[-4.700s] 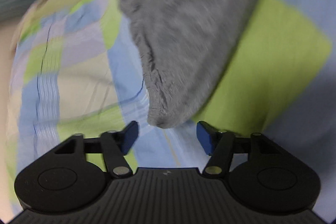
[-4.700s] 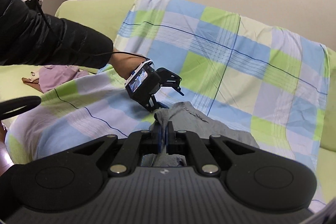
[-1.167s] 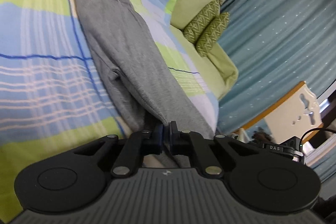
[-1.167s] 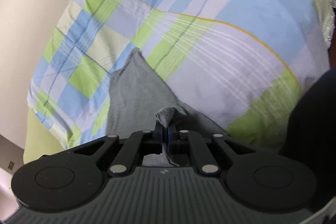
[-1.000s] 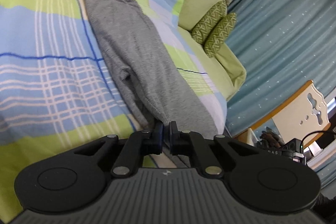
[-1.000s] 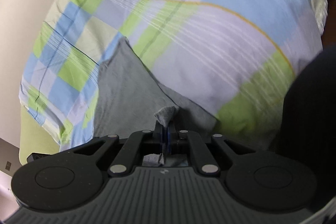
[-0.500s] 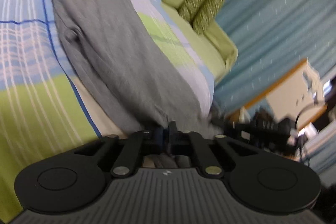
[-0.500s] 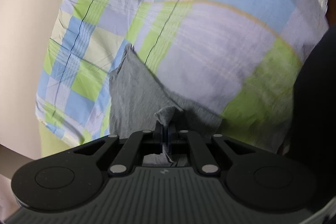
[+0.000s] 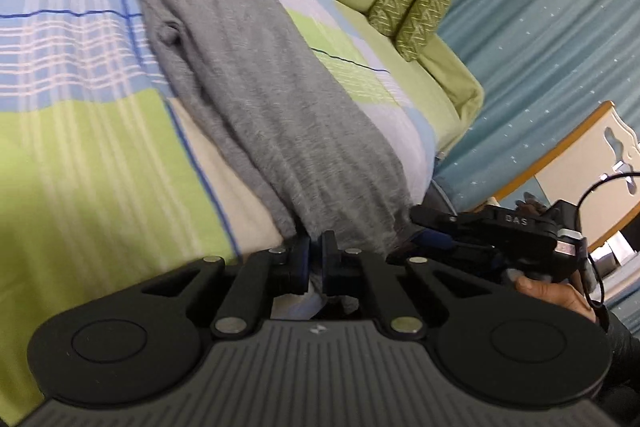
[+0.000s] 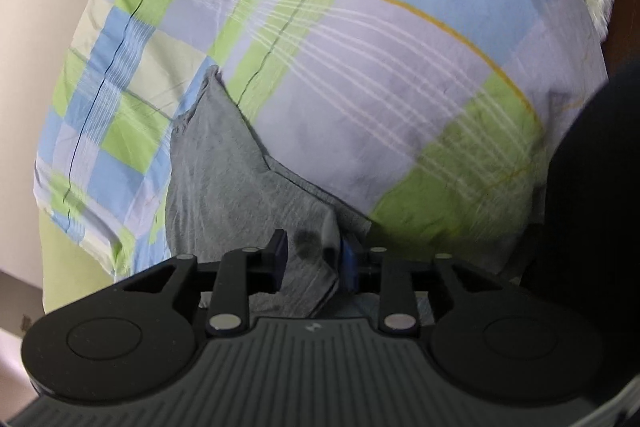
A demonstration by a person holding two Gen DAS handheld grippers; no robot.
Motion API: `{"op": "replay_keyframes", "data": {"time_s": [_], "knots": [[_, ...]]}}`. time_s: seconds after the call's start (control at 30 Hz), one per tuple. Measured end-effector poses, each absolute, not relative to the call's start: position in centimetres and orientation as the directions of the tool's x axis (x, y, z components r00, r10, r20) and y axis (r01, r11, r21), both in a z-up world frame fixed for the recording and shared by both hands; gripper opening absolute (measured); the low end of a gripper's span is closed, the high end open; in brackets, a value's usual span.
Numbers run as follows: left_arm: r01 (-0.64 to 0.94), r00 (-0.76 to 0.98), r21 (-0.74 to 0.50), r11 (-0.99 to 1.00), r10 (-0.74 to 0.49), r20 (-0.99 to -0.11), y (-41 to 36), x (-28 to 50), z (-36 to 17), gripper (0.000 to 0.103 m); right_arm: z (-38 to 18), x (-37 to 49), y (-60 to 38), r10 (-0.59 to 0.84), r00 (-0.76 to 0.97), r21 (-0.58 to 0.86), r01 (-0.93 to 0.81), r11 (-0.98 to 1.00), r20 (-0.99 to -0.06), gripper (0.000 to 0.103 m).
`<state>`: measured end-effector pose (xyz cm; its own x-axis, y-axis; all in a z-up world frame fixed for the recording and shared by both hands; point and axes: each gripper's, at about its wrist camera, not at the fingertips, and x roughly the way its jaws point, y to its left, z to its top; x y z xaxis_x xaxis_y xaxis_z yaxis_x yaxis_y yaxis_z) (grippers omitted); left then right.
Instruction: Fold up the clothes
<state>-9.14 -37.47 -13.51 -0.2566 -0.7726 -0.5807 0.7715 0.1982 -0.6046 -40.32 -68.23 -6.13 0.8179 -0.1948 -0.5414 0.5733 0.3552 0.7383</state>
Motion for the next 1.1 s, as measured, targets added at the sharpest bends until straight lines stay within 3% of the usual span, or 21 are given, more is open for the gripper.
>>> {"op": "replay_keyframes", "data": {"time_s": [0.13,0.2,0.23,0.53,0.6,0.67,0.73,0.77,0.83,0.87,0.93,0.97,1.0,1.1], "knots": [[0.798,-0.226,-0.568,0.2,-0.774,-0.591,-36.3,-10.6,-12.7,0.012,-4.6,-41.5,-68.5,-0.203,0.822,0.691,0.56,0.457,-0.531,0.027],[0.817,-0.209,-0.541,0.202,-0.77,-0.603,-36.0,-12.0,-12.8,0.029,-3.7,-41.7,-68.8,-0.194,0.825,0.647,0.542,0.537,-0.53,0.03],[0.818,-0.21,-0.54,0.2,-0.77,-0.603,-36.0,-12.2,-12.9,0.032,-3.4,-41.6,-69.0,-0.184,0.827,0.624,0.528,0.576,-0.531,0.031],[0.817,-0.142,-0.52,0.251,-0.785,-0.603,-37.5,-14.8,-15.2,0.045,-2.8,-37.4,-72.9,0.037,0.795,0.42,0.28,0.863,-0.606,0.035],[0.822,-0.134,-0.51,0.252,-0.785,-0.605,-37.6,-14.9,-15.5,0.045,-3.2,-36.4,-74.1,0.098,0.776,0.415,0.222,0.882,-0.623,0.036],[0.817,-0.143,-0.52,0.249,-0.786,-0.602,-37.9,-14.9,-15.8,0.044,-3.8,-35.6,-75.7,0.194,0.768,0.498,0.182,0.848,-0.611,0.036],[0.804,-0.154,-0.539,0.251,-0.788,-0.596,-37.8,-14.7,-15.9,0.031,-4.2,-35.2,-76.3,0.258,0.757,0.552,0.159,0.818,-0.6,0.028],[0.798,-0.159,-0.548,0.251,-0.789,-0.594,-37.7,-14.5,-15.9,0.003,-4.4,-35.1,-76.5,0.282,0.752,0.574,0.153,0.805,-0.596,0.02],[0.801,-0.16,-0.544,0.249,-0.787,-0.596,-37.2,-14.3,-16.0,0.003,-4.8,-35.2,-76.7,0.295,0.754,0.599,0.159,0.785,-0.587,0.014],[0.811,-0.156,-0.529,0.25,-0.779,-0.607,-37.1,-14.4,-15.9,0.005,-5.0,-35.3,-76.9,0.308,0.758,0.625,0.165,0.763,-0.575,0.014],[0.831,-0.156,-0.5,0.244,-0.76,-0.631,-36.8,-14.7,-15.4,0.019,-4.8,-35.7,-77.1,0.292,0.755,0.617,0.183,0.766,-0.587,0.017],[0.849,-0.156,-0.475,0.234,-0.747,-0.646,-36.6,-15.0,-15.0,0.04,-4.4,-35.8,-77.0,0.281,0.753,0.598,0.182,0.781,-0.595,0.025],[0.864,-0.151,-0.451,0.225,-0.739,-0.657,-36.4,-15.2,-14.6,0.047,-4.1,-35.8,-77.0,0.271,0.751,0.581,0.178,0.794,-0.602,0.029],[0.867,-0.162,-0.452,0.21,-0.739,-0.654,-35.0,-15.2,-13.4,0.048,-1.9,-36.7,-76.9,0.267,0.747,0.526,0.127,0.841,-0.609,0.031]]}}
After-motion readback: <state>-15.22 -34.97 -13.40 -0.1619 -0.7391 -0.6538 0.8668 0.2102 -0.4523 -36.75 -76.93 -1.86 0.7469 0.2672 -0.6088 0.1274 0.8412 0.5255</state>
